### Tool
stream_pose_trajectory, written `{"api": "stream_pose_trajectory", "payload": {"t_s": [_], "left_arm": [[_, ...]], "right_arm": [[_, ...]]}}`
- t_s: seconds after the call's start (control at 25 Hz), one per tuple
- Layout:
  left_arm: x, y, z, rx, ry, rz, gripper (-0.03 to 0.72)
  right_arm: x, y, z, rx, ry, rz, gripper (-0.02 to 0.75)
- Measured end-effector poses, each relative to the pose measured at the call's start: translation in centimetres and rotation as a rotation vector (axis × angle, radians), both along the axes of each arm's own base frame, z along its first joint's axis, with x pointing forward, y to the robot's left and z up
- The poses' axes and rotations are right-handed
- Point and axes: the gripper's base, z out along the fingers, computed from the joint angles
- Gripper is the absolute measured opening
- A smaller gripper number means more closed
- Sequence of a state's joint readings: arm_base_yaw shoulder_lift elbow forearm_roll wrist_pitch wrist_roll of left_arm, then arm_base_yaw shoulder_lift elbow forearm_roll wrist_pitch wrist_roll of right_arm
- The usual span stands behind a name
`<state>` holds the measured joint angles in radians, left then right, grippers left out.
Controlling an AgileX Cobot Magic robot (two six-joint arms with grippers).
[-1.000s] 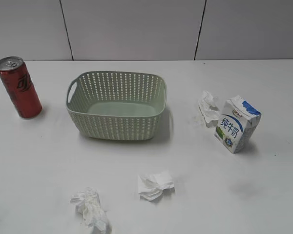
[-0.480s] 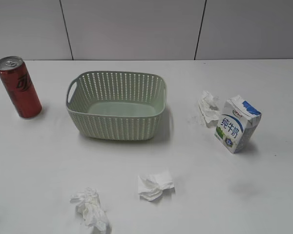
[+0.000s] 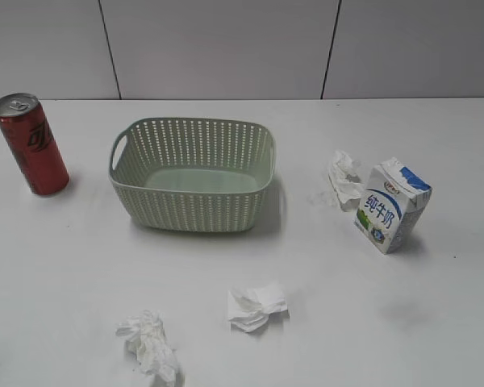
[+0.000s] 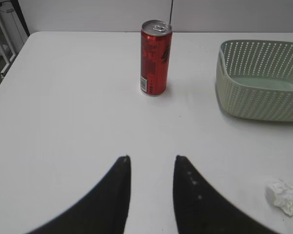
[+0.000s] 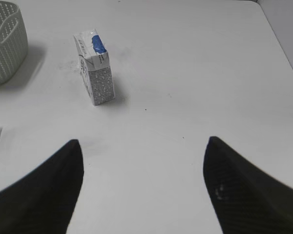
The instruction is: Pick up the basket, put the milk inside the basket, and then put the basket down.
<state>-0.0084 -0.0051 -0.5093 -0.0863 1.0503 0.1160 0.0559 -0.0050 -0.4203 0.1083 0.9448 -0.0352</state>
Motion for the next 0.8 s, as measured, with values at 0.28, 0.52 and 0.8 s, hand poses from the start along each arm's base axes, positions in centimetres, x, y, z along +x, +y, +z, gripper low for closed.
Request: {"api": "stream_pose_trajectory", "payload": {"t_s": [0.28, 0.52, 0.8], "left_arm": [[0.0, 0.0, 0.0, 0.000, 0.000, 0.000, 0.236], [0.0, 0.0, 0.0, 0.000, 0.000, 0.000, 0.236], [1.1, -0.1, 1.7, -0.023, -0.069, -0.003, 0.430]], "right_arm": [[0.0, 0.0, 0.0, 0.000, 0.000, 0.000, 0.581], [0.0, 0.0, 0.0, 0.000, 0.000, 0.000, 0.581], [0.0, 0.0, 0.0, 0.002, 0.000, 0.000, 0.581]]}}
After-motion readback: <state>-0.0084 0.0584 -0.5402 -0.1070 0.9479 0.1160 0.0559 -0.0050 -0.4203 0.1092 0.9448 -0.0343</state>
